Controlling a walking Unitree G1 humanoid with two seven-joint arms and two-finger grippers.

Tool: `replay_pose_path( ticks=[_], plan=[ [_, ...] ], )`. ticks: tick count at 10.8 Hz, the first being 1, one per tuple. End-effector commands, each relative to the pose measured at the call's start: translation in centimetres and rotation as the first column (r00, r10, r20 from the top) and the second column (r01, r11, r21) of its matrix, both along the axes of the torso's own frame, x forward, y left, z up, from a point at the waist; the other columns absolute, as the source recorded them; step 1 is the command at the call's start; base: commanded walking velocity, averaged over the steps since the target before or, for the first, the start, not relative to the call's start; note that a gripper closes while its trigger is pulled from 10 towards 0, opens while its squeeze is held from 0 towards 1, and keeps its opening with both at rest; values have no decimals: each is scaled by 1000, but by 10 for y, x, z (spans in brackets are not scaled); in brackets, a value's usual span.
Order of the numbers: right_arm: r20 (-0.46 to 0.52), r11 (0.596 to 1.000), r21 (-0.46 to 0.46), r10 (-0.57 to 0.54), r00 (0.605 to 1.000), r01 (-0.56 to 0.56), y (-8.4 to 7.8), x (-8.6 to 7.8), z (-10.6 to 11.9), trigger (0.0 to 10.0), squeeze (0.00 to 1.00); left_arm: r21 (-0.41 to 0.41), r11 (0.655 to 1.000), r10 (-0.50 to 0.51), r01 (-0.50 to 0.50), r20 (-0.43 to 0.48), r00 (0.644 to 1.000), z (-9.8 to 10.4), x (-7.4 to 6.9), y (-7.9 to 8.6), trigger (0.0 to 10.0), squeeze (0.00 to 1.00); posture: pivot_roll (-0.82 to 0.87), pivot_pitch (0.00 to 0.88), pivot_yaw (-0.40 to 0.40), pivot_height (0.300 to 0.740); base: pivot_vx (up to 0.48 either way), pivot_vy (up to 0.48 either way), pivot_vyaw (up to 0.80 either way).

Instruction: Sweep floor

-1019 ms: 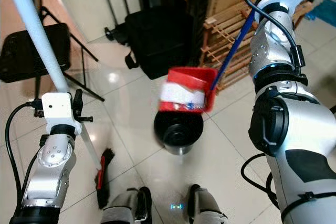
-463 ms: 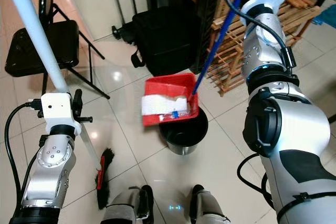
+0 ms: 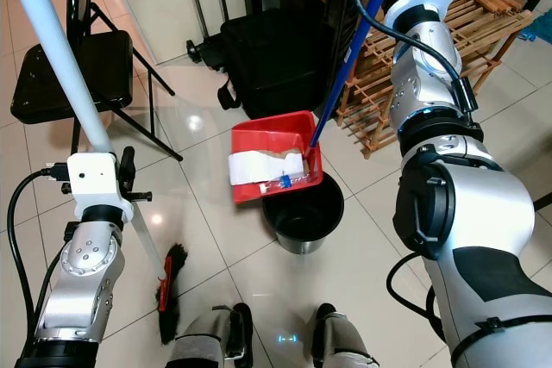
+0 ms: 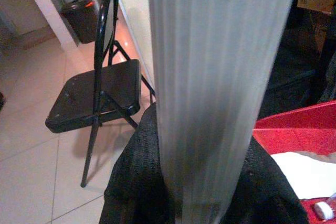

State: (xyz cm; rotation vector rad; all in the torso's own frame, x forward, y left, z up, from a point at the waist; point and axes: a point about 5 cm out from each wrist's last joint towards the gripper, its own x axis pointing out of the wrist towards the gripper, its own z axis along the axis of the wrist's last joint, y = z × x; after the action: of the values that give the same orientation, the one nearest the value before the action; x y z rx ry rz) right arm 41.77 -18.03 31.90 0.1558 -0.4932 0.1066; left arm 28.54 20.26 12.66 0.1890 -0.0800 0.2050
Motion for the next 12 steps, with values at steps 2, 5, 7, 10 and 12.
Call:
replay_pose_path(
  ticks=[2,5,7,10,12],
  plan=[
    [145,999,-41,-12,989,18,1,-7,32,10000,0,4,1000,28,-28,6,1000,0,-4,7,10000,0,91,183,61,740,0,0,0],
    [219,992,-124,4,976,23,8,-11,39,10000,0,6,1000,29,-29,6,1000,0,-5,7,10000,0,92,184,60,740,0,0,0],
    [252,983,-185,36,967,11,16,-13,39,10000,0,8,999,32,-32,8,999,0,-5,8,10000,0,93,186,61,740,0,0,0],
    [323,951,-307,74,944,30,28,-19,39,10000,0,14,999,35,-36,8,999,1,-4,9,10000,0,92,190,63,740,0,0,0],
    [333,933,-359,128,934,0,36,-21,34,10000,0,23,999,29,-29,4,1000,1,-4,9,10000,0,95,193,66,740,0,0,0]
  ],
)
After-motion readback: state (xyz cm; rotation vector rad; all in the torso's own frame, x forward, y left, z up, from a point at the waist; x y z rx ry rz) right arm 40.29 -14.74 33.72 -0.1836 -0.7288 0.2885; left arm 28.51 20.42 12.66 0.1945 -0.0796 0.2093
